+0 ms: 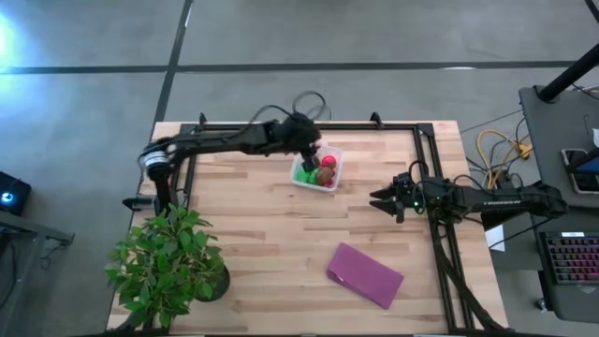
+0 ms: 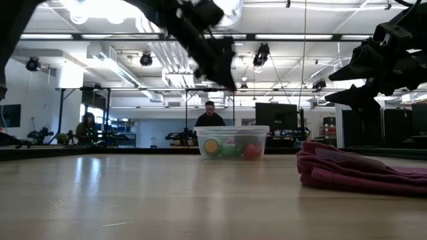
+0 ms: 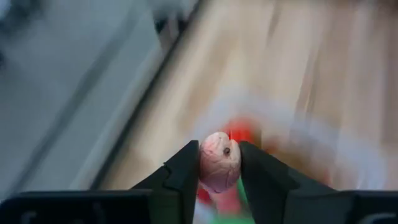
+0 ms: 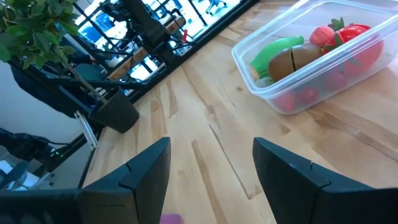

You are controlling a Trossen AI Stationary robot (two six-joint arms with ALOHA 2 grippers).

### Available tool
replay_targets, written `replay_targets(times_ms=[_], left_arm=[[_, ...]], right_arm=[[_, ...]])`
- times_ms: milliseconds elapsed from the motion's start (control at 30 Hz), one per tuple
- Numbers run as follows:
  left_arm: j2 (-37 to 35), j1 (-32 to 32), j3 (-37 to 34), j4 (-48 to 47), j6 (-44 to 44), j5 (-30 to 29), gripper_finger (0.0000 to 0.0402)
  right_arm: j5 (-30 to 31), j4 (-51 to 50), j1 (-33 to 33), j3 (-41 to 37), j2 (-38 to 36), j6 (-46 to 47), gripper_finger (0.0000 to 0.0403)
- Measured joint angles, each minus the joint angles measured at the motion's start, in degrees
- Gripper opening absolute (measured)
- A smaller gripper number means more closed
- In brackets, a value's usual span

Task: Pick and placing Produce into tupperware
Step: Put the peach in the transparent bin, then return to Home Position

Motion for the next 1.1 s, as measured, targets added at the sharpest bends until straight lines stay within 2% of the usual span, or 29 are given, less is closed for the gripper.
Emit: replay_targets(times_ms=[167, 367, 567, 733, 900, 1000, 1100], left_arm=[[5.8, -0.3, 2.5, -10.2, -7.8, 1.2, 0.0146], [6.3, -1.7, 4.8, -10.1, -8.5, -1.0, 0.0209], [-1.9, -1.8, 10.3, -13.5, -8.9, -1.4, 0.0237], [-11.7, -2.6, 10.7, -16.6, -16.5, -0.9, 0.0237], [-22.8, -6.5, 5.2, -19.3, -19.9, 0.4, 0.0237], [-29.1, -10.0, -2.8, -18.1, -23.8, 0.6, 0.0238], [-36.2, -12.1, -13.7, -12.8, -30.0, -0.2, 0.0238]], right_arm=[[0.0, 0.0, 0.0, 0.0, 0.0, 0.0, 0.0219], [0.0, 0.0, 0.0, 0.0, 0.0, 0.0, 0.0219], [0.0, 0.0, 0.0, 0.0, 0.0, 0.0, 0.0219], [0.0, 0.1, 0.0, 0.0, 0.1, 0.0, 0.0219], [0.0, 0.0, 0.0, 0.0, 0.1, 0.0, 0.0219], [0.0, 0.0, 0.0, 0.0, 0.1, 0.0, 0.0219], [0.0, 0.0, 0.0, 0.0, 0.1, 0.0, 0.0219]])
